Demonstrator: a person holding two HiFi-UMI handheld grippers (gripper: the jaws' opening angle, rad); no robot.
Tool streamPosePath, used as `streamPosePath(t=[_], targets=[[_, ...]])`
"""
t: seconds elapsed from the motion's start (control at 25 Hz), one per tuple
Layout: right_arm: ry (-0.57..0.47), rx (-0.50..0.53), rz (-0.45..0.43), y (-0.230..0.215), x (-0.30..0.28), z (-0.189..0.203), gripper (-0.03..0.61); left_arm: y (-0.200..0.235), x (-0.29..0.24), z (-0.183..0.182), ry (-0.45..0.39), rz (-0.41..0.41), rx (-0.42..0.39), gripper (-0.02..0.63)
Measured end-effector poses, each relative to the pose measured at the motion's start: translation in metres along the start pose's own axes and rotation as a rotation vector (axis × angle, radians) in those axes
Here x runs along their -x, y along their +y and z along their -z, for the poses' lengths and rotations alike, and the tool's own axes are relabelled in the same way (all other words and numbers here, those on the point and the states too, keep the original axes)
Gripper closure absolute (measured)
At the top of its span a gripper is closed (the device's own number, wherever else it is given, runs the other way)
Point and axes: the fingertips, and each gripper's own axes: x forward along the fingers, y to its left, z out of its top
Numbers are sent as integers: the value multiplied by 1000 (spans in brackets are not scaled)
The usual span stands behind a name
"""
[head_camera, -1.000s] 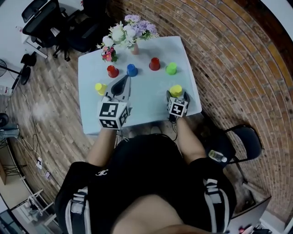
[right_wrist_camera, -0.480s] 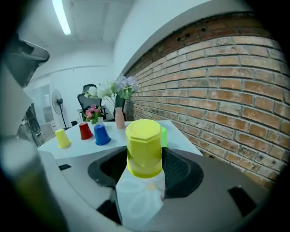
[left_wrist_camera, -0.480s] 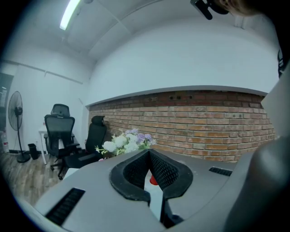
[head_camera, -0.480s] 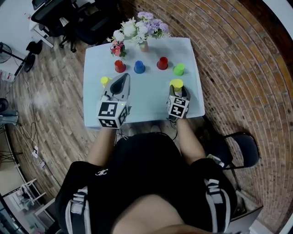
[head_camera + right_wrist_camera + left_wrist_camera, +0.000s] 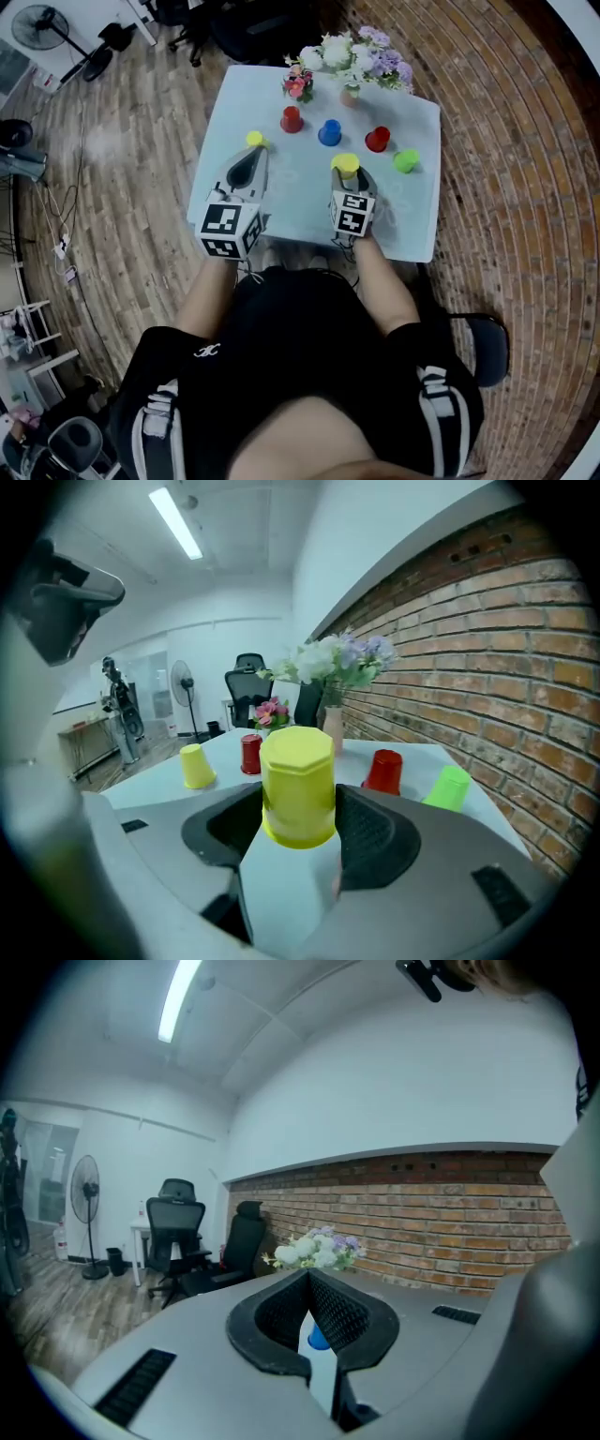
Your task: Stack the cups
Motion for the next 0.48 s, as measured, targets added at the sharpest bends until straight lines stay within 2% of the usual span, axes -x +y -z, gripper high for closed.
streamPosePath(t=[0.28,0.48], targets=[[51,77,-106,53,-36,12,337,38,29,10,21,-112,19,611],[74,65,-152,73,-59,16,337,56,41,21,45,-163,33,611]])
